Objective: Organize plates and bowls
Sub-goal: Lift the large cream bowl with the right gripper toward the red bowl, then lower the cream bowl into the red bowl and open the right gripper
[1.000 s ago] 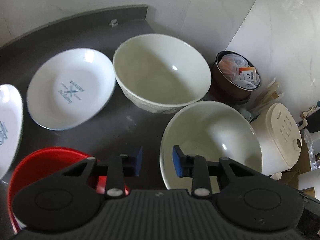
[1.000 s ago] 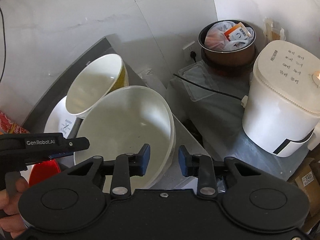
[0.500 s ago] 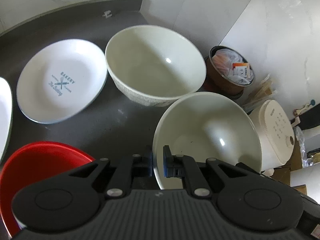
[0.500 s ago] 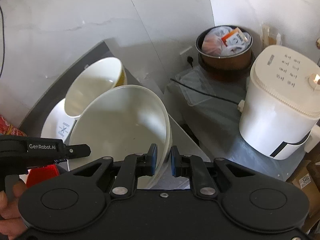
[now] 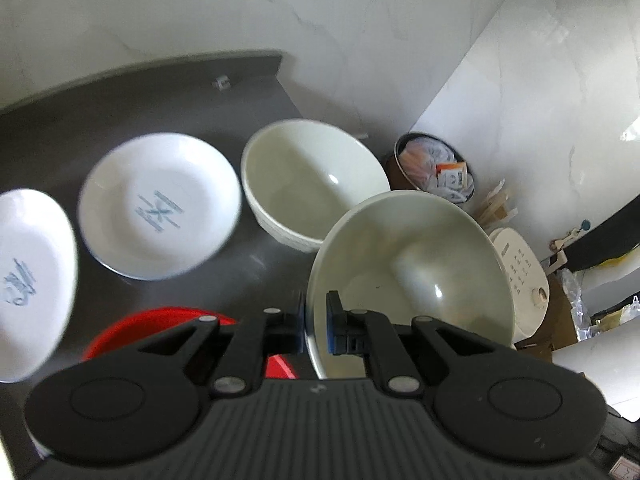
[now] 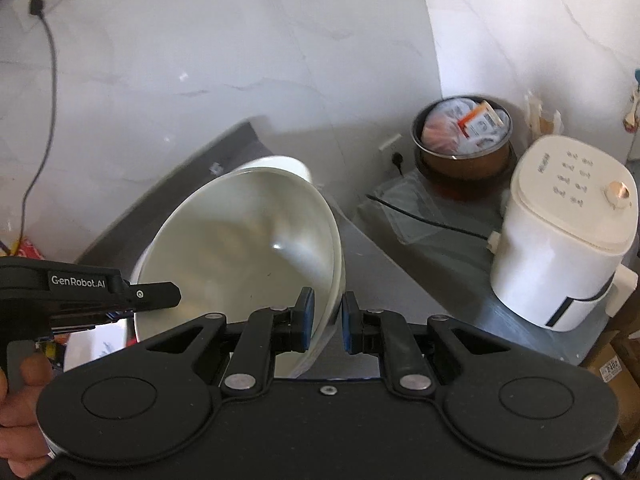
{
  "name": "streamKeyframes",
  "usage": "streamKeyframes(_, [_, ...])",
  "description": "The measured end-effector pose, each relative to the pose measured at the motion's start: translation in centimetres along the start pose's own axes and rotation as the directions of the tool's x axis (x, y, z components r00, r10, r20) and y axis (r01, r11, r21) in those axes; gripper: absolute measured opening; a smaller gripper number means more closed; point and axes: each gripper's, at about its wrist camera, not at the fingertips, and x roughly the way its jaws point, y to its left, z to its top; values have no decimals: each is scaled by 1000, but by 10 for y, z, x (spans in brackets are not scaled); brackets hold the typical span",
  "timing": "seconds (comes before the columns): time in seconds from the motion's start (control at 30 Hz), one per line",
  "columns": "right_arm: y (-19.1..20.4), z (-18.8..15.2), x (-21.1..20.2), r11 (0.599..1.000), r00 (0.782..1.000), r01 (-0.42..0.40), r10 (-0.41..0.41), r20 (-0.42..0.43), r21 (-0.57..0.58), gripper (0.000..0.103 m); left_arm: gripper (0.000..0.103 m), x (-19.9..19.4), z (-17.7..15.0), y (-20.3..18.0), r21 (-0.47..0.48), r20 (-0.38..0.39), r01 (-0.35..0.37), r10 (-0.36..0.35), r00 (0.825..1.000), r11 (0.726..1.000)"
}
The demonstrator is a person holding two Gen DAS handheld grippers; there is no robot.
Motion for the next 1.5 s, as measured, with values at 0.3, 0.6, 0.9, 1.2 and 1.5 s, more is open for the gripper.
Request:
streamKeyframes(0.3, [54,-10,-17,998,999,-30,31,28,-46,15,9,-49,-2,45,-29,41,-3,4,999,1000])
streamKeyframes(0.6, [94,-38,-17,995,999,-32,30,-24,-95,15,9,-68,-21,86,-57,31,-28,30,999,998])
streamKeyframes(0.9, [112,-63,-7,993,997,-16,7,-78,-117,15,9,-66,-42,114,-81,-11,-48,47,999,996])
streamKeyframes(1.2, [120,-76,9,987,993,21,-39,-115,-157,15,9,-48,-54,125,-86,-59,-72,67,996,994])
streamKeyframes(1.5, [124,-83,24,979,985,44,-76,-154,-200,15,9,-37,-59,126,-59,-73,-98,93,993,993])
